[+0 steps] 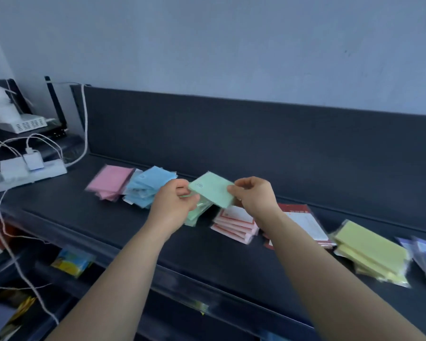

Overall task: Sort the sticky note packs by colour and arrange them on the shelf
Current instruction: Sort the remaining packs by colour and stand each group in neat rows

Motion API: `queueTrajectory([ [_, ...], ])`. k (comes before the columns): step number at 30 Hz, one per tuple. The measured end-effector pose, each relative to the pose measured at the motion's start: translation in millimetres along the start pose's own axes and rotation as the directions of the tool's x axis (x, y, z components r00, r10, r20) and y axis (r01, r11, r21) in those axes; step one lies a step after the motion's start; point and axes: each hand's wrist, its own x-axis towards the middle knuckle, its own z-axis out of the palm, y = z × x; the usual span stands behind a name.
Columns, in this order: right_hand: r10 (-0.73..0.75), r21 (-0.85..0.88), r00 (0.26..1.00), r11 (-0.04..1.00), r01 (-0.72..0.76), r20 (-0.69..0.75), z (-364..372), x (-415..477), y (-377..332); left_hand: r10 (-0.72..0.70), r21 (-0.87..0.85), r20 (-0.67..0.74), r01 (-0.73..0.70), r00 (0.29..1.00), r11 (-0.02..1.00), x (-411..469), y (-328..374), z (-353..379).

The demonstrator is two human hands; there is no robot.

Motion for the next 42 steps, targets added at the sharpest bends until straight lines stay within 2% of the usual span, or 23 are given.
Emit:
queueTrajectory([
  [5,0.010,-0.017,0.997,1.000,-0.011,-0.073,40,14,1,-0.029,0.001,0.029,0.029,0.999,1.000,18,-14,-10],
  [9,-0.090,-0.211,0.994,0.974,0.076,-0.056,54,16,2,0.024,0.093,0.023,-0.026,0.999,0.995,27,-19,-13],
  [12,-0.168,-0.416,0.986,0.895,0.160,0.015,55,10,0,0.070,0.155,0.031,-0.074,0.997,0.985,32,-24,-20],
  [15,-0.184,-0.572,0.979,0.796,0.199,0.084,56,4,-1,0.113,0.240,0.044,-0.120,0.993,0.963,34,-28,-24],
  [20,-0.253,-0.657,0.963,0.711,0.249,0.092,51,-4,-4,0.182,0.379,0.019,-0.175,0.983,0.909,32,-32,-31],
  [24,-0.371,-0.722,0.927,0.625,0.297,0.060,29,-14,-7,0.335,0.535,-0.004,-0.281,0.942,0.796,23,-25,-30],
  [28,-0.413,-0.797,0.910,0.538,0.275,0.036,-9,-32,-1,0.480,0.612,0.084,-0.425,0.874,0.667,4,-13,-8],
  [31,-0.439,-0.860,0.899,0.462,0.217,-0.009,-42,-50,9,0.568,0.604,0.152,-0.531,0.809,0.594,-13,-3,20],
  [36,-0.419,-0.892,0.904,0.436,0.122,-0.081,-108,-88,26,0.633,0.568,0.263,-0.647,0.728,0.509,-47,18,78],
  [42,-0.365,-0.892,0.911,0.452,-0.009,-0.194,-201,-138,52,0.648,0.475,0.359,-0.729,0.672,0.493,-102,46,157],
])
